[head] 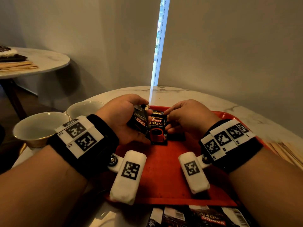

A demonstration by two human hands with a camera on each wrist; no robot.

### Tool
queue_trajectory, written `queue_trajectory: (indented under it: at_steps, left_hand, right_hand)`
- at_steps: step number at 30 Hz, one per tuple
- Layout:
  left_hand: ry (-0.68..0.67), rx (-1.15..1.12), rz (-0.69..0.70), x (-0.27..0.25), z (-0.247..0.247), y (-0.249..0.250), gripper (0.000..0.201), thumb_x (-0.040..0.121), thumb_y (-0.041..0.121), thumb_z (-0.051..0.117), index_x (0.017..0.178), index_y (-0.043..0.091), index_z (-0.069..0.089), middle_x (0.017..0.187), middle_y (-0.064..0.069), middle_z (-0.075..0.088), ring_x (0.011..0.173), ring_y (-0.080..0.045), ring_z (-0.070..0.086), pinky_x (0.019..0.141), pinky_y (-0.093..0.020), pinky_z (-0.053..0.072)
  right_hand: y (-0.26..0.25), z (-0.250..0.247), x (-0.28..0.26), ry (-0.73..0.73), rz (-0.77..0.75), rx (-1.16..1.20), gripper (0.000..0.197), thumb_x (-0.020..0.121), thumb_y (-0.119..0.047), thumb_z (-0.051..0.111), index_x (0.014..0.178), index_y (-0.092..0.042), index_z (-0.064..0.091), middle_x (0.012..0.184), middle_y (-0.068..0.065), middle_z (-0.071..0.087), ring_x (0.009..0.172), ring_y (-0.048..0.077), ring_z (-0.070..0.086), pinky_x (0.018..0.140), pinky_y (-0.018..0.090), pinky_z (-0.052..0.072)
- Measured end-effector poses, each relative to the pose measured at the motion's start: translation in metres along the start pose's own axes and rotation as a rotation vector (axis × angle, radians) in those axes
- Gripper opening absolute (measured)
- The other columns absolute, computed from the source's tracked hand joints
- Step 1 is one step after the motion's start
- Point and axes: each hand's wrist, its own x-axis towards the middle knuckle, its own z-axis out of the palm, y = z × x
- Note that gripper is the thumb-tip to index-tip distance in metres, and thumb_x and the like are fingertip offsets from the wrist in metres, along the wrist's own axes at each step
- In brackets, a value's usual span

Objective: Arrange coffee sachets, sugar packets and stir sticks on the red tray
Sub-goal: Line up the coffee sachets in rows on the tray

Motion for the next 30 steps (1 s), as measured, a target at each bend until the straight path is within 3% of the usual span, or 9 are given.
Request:
queue_trajectory:
  at_steps: [6, 11, 15, 20, 24, 28, 30]
  left_hand:
    - [0.005, -0.003, 0.002, 0.0013, -0.0011, -0.0005, 0.014, 0.093, 0.025, 0.053, 0.103, 0.016, 0.057, 0.082, -0.004, 0.055, 0.065, -0.018, 0.054, 0.074, -0.055, 0.054]
    - [0.024, 0.005, 0.017, 0.0006, -0.0021, 0.0005, 0.018, 0.092, 0.025, 0.055, 0.106, 0.015, 0.06, 0.095, -0.005, 0.056, 0.074, -0.018, 0.056, 0.07, -0.055, 0.055]
    - [0.003, 0.007, 0.035, -0.0028, -0.0012, 0.0024, 0.015, 0.092, 0.028, 0.053, 0.101, 0.017, 0.059, 0.09, -0.004, 0.055, 0.073, -0.018, 0.055, 0.075, -0.058, 0.055]
    - [-0.008, -0.083, 0.068, -0.0037, -0.0024, 0.0055, 0.023, 0.089, 0.034, 0.052, 0.103, 0.018, 0.059, 0.084, -0.006, 0.056, 0.07, -0.02, 0.055, 0.07, -0.043, 0.052]
    - [-0.01, -0.11, 0.08, -0.0048, -0.0051, 0.0063, 0.029, 0.087, 0.034, 0.047, 0.101, 0.014, 0.063, 0.089, -0.009, 0.058, 0.072, -0.022, 0.056, 0.075, -0.049, 0.051]
    - [-0.012, -0.151, 0.123, -0.0052, -0.0054, 0.0061, 0.041, 0.086, 0.029, 0.04, 0.112, 0.01, 0.065, 0.095, -0.014, 0.062, 0.073, -0.025, 0.057, 0.07, -0.038, 0.05]
    - [-0.025, -0.147, 0.157, -0.005, -0.0041, 0.006, 0.043, 0.088, 0.022, 0.037, 0.12, 0.01, 0.064, 0.098, -0.017, 0.069, 0.079, -0.028, 0.061, 0.074, -0.04, 0.05]
  right_hand:
    - [-0.003, 0.0016, -0.0038, 0.014, -0.036, 0.023, 0.011, 0.093, 0.003, 0.056, 0.098, 0.002, 0.067, 0.086, 0.023, 0.068, 0.057, 0.024, 0.07, 0.055, 0.034, 0.061]
    - [-0.0035, 0.0009, -0.0046, 0.025, -0.045, 0.011, 0.012, 0.094, -0.002, 0.057, 0.1, 0.004, 0.065, 0.084, 0.022, 0.069, 0.06, 0.03, 0.068, 0.055, 0.039, 0.059]
    - [-0.0049, -0.0004, -0.0055, 0.033, -0.048, 0.044, 0.012, 0.093, 0.0, 0.057, 0.101, 0.006, 0.063, 0.08, 0.02, 0.066, 0.05, 0.024, 0.065, 0.044, 0.03, 0.054]
    - [-0.007, 0.0026, -0.0056, -0.063, 0.042, 0.076, 0.013, 0.092, 0.0, 0.059, 0.103, 0.007, 0.061, 0.077, 0.023, 0.069, 0.059, 0.031, 0.07, 0.051, 0.033, 0.057]
    - [-0.0062, 0.0039, -0.0049, -0.078, 0.053, 0.103, 0.012, 0.091, 0.0, 0.059, 0.102, 0.006, 0.061, 0.078, 0.023, 0.069, 0.064, 0.034, 0.072, 0.055, 0.034, 0.057]
    - [-0.0045, 0.0021, -0.0041, -0.083, 0.028, 0.105, 0.016, 0.092, -0.002, 0.06, 0.106, 0.006, 0.061, 0.081, 0.022, 0.07, 0.063, 0.031, 0.072, 0.053, 0.033, 0.056]
    - [-0.0057, -0.0015, -0.0054, -0.079, -0.039, 0.089, 0.012, 0.093, -0.003, 0.061, 0.102, 0.003, 0.063, 0.079, 0.018, 0.069, 0.057, 0.025, 0.068, 0.049, 0.03, 0.053]
